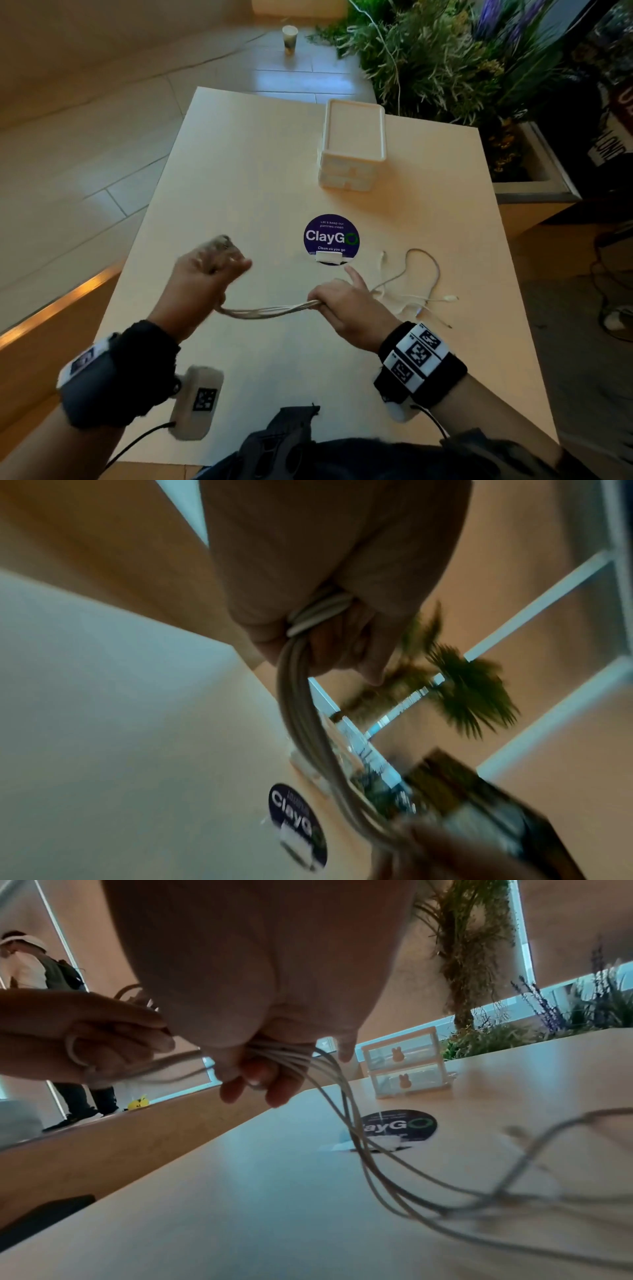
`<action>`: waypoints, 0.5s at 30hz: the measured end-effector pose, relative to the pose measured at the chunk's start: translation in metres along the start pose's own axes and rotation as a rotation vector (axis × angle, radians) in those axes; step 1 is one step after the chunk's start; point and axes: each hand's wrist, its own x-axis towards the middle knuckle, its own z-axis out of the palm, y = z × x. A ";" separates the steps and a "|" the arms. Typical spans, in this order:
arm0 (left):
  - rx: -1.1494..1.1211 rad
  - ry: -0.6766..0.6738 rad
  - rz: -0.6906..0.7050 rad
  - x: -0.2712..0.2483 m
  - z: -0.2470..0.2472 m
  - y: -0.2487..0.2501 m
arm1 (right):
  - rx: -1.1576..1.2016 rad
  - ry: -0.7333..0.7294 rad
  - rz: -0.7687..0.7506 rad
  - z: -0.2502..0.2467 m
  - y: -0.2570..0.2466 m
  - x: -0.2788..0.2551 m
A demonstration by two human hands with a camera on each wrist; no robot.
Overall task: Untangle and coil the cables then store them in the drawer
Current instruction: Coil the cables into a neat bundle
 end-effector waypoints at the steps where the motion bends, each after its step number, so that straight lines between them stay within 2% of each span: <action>1: 0.102 -0.081 0.037 -0.005 0.007 -0.002 | 0.001 0.006 -0.008 0.000 -0.004 0.005; 4: 0.436 -0.330 0.021 -0.018 0.031 -0.010 | 0.101 0.041 -0.043 0.000 -0.018 0.019; 6: 0.488 -0.377 -0.021 -0.022 0.042 -0.015 | 0.207 0.061 -0.063 -0.004 -0.024 0.024; 10: 0.278 -0.268 -0.033 -0.019 0.035 -0.014 | 0.296 0.012 -0.055 -0.013 -0.010 0.025; 15: 0.133 -0.084 -0.088 -0.015 0.004 -0.020 | 0.169 -0.040 -0.049 -0.021 0.025 0.017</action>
